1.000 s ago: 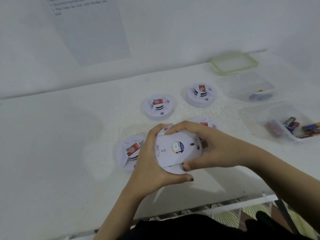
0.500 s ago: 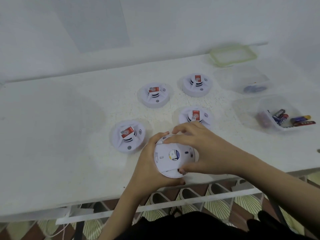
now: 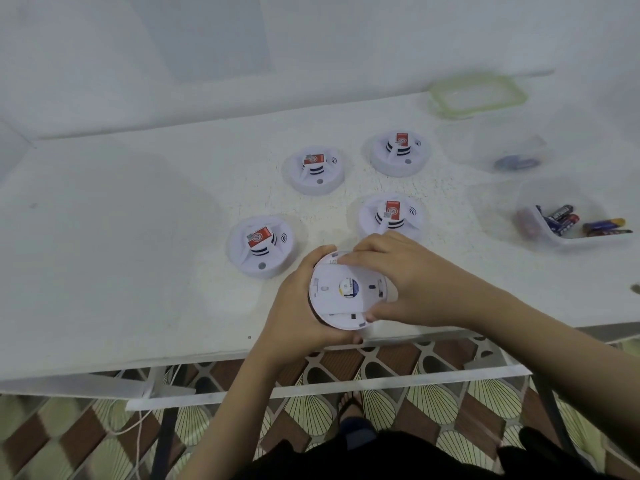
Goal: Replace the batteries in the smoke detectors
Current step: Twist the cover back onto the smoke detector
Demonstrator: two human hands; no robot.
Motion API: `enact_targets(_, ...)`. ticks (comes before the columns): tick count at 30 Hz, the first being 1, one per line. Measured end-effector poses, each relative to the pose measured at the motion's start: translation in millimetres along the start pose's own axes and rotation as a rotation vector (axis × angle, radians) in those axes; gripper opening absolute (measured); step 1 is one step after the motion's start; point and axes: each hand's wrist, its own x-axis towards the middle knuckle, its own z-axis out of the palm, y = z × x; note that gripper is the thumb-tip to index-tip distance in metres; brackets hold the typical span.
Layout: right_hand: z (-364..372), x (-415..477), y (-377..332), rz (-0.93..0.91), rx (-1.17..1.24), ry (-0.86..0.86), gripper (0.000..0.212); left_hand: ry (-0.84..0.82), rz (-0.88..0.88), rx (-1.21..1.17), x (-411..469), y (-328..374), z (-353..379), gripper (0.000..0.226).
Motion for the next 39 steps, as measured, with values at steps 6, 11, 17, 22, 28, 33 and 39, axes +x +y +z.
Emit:
enact_targets(6,-1,7,7,0.036,0.117,-0.053,0.072,-0.006,-0.027,-0.019,4,-2,-3,0.098)
enact_targets(11,-2,12,10,0.026,0.181,-0.119,0.079,-0.017,-0.037,-0.05,6,-2,-4,0.094)
enact_targets(17,-7,20,2,-0.014,0.081,-0.165,0.08,0.0,-0.009,-0.039,6,1,-2,0.092)
enact_targets(22,-6,20,-7,-0.04,0.05,-0.155,0.076,0.008,-0.004,-0.039,6,1,-1,0.089)
enact_targets(28,-6,24,-5,-0.074,0.05,-0.177,0.078,0.025,0.006,-0.041,6,0,-1,0.089)
enact_targets(33,-2,28,-6,-0.095,-0.013,-0.167,0.076,0.038,-0.006,-0.013,7,-6,0,0.095)
enact_targets(39,-2,30,-6,-0.15,-0.08,-0.157,0.071,0.056,-0.007,-0.01,6,-4,2,0.095)
